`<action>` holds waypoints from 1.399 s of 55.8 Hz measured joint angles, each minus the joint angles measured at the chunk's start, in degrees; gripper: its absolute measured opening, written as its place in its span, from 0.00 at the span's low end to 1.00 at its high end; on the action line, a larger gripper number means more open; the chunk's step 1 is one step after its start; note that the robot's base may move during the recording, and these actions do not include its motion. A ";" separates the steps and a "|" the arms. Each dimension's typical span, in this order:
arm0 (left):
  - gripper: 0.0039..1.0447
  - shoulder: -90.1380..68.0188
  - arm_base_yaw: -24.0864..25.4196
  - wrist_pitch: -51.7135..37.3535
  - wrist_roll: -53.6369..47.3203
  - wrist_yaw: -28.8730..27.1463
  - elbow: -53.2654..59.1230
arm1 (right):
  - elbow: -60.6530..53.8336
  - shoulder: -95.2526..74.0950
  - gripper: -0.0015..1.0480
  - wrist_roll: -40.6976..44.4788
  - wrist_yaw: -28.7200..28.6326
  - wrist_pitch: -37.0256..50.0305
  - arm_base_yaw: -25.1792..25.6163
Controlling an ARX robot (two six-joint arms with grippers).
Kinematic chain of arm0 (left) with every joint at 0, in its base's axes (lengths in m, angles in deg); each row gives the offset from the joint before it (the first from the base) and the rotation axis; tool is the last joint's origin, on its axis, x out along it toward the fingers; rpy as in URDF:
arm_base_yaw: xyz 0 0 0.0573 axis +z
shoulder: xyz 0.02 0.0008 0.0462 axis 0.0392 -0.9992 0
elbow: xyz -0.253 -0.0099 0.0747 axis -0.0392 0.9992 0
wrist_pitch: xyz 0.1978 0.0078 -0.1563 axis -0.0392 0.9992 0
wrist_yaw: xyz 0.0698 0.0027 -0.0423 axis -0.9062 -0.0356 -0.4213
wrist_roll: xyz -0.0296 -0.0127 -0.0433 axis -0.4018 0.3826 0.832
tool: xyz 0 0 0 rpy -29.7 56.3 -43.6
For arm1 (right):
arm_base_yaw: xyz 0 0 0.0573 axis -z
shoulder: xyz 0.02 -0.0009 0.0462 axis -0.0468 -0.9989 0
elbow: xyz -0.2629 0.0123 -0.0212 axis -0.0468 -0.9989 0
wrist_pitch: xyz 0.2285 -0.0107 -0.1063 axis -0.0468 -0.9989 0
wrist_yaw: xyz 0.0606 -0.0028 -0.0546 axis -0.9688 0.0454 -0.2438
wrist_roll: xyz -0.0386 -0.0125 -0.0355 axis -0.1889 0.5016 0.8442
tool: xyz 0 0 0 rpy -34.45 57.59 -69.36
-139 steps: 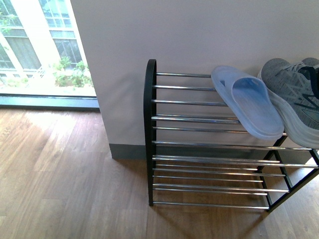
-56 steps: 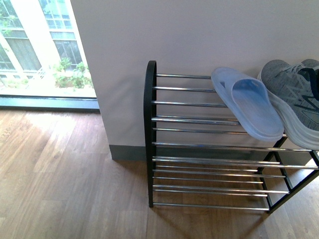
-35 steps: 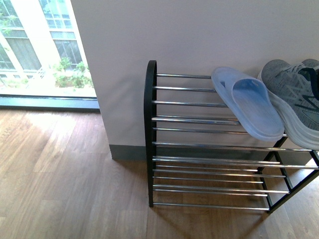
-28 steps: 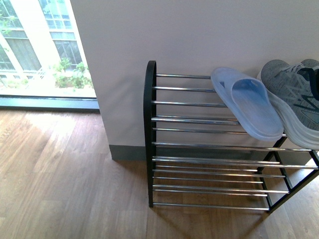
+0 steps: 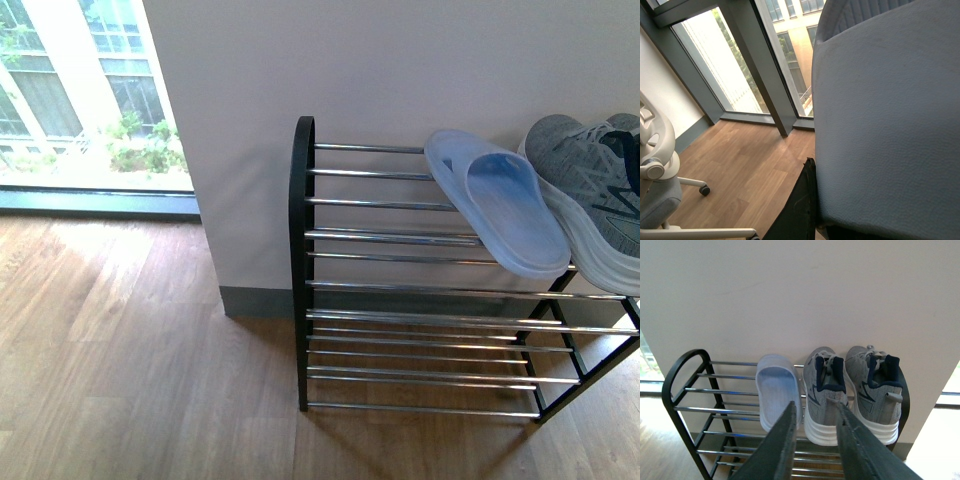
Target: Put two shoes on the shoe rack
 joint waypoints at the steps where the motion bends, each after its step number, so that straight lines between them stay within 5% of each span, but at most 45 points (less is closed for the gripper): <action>1: 0.01 0.00 0.00 0.00 0.00 0.00 0.00 | 0.00 0.00 0.30 0.00 -0.02 0.00 0.00; 24: 0.01 -0.52 0.37 1.77 1.66 1.81 -0.39 | 0.00 0.07 0.92 0.00 -0.26 0.00 0.02; 30: 0.01 -11.37 -3.65 8.85 12.15 10.23 -8.09 | 0.00 0.11 0.91 -0.24 0.35 -0.04 0.00; 48: 0.01 -54.93 -19.41 5.09 32.28 10.58 -35.89 | 0.00 0.09 0.91 -0.22 0.09 -0.07 0.00; 78: 0.01 -97.44 -27.04 14.21 27.67 7.56 -72.32 | 0.00 0.09 0.91 -0.22 0.09 -0.07 0.00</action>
